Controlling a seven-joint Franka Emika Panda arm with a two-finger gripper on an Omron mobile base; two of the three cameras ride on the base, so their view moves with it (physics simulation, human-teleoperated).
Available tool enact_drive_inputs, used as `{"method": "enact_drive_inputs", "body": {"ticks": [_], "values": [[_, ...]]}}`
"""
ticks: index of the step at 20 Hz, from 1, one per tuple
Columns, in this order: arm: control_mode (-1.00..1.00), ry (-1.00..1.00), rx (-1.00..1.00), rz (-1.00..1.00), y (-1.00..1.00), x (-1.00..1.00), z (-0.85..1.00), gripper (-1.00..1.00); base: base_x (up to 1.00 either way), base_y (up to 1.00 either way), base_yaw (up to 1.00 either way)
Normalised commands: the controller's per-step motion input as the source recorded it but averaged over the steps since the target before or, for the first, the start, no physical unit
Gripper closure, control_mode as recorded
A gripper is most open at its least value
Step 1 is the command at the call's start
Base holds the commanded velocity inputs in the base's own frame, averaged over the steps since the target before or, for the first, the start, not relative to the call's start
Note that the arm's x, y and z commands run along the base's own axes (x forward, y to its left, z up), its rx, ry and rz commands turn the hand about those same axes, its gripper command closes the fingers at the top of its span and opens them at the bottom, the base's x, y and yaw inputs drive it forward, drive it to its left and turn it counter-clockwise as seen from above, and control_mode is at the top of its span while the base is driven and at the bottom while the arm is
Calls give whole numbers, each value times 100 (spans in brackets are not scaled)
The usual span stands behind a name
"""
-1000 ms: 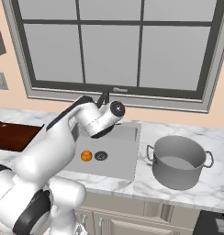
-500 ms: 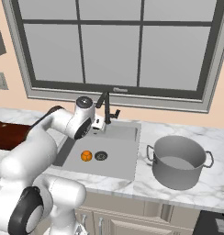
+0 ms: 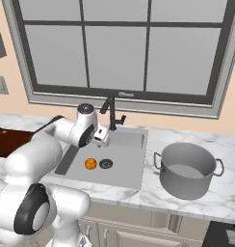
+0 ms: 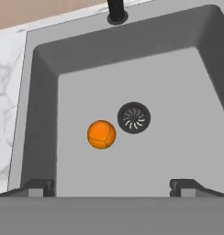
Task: Pick up all produce items and place them in the sink. Turn on the sink faucet to wash them. Then turn the sink off and put them in the tray.
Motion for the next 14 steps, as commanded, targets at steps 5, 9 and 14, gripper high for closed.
{"method": "enact_drive_inputs", "body": {"ticks": [5, 9, 14], "values": [[-100, 16, 0, -16, 21, 11, -30, -100, 0, 0, 0], [-100, 14, 0, -13, 17, 14, -27, -100, 0, 0, 0], [-100, 12, 0, -7, 1, 20, -23, -100, 0, 0, 0]]}}
